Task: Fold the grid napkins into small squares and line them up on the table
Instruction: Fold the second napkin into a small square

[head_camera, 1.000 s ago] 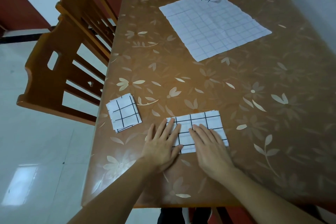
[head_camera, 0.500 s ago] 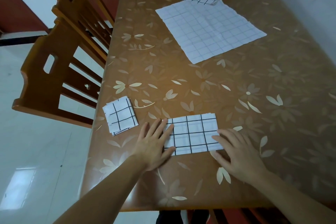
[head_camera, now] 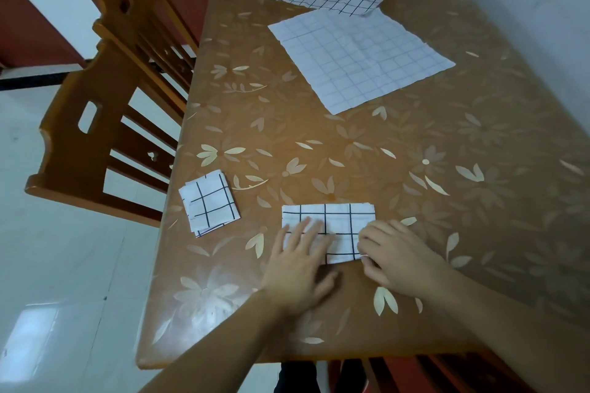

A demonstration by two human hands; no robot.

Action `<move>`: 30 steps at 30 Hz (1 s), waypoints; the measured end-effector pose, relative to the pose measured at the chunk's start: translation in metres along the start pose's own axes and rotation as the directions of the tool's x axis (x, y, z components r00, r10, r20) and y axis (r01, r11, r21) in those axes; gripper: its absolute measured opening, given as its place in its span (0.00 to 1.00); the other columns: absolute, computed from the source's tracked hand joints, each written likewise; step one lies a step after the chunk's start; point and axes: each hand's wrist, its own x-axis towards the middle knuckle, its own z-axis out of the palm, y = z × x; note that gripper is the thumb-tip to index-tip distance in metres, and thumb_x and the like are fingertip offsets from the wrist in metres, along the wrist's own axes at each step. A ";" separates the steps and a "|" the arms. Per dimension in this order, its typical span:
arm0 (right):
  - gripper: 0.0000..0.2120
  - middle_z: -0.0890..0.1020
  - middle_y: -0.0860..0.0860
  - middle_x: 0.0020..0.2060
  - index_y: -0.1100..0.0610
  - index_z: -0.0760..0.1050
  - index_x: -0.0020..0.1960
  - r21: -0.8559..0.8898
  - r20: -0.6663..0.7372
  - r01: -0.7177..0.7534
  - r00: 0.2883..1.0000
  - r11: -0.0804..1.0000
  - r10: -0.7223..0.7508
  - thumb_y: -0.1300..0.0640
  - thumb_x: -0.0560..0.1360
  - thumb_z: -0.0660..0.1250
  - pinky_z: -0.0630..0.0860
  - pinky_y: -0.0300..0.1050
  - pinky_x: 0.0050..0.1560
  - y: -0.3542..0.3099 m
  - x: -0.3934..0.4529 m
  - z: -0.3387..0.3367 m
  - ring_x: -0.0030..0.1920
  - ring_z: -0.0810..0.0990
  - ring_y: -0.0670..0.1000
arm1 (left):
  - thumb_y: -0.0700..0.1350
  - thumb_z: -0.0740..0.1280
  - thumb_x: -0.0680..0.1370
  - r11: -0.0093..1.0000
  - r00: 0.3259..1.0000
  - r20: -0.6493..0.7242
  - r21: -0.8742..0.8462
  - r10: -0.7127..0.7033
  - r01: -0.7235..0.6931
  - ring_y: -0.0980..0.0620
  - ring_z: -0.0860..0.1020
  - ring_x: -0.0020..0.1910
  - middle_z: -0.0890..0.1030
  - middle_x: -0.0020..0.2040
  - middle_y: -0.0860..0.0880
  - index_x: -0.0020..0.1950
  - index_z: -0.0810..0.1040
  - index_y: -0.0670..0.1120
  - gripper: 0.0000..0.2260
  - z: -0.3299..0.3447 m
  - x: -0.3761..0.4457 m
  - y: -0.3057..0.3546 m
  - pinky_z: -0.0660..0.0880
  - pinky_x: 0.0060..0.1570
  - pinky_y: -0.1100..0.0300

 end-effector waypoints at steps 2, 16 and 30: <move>0.05 0.75 0.47 0.34 0.53 0.72 0.35 0.050 -0.017 -0.035 0.999 0.998 0.036 0.54 0.67 0.60 0.71 0.44 0.41 -0.012 0.003 -0.008 0.38 0.76 0.50 | 0.55 0.66 0.70 0.996 0.995 -0.061 -0.022 0.082 -0.084 0.46 0.71 0.66 0.78 0.61 0.51 0.54 0.79 0.53 0.14 0.003 0.003 0.012 0.58 0.66 0.47; 0.14 0.79 0.41 0.45 0.47 0.81 0.48 0.258 0.121 -0.217 0.974 0.941 0.192 0.56 0.64 0.76 0.73 0.39 0.39 -0.017 -0.022 0.013 0.45 0.77 0.46 | 0.46 0.70 0.70 0.940 0.963 -0.198 -0.320 -0.185 0.116 0.58 0.72 0.50 0.81 0.45 0.60 0.43 0.84 0.60 0.09 -0.010 -0.017 -0.027 0.55 0.43 0.56; 0.25 0.68 0.36 0.57 0.42 0.70 0.65 0.398 0.296 -0.323 0.931 0.858 0.213 0.36 0.71 0.65 0.64 0.31 0.38 -0.042 -0.005 -0.002 0.38 0.71 0.35 | 0.36 0.71 0.73 0.756 0.932 0.061 -0.567 -0.357 0.327 0.64 0.79 0.45 0.85 0.48 0.55 0.49 0.86 0.51 0.11 -0.019 -0.045 -0.039 0.72 0.47 0.74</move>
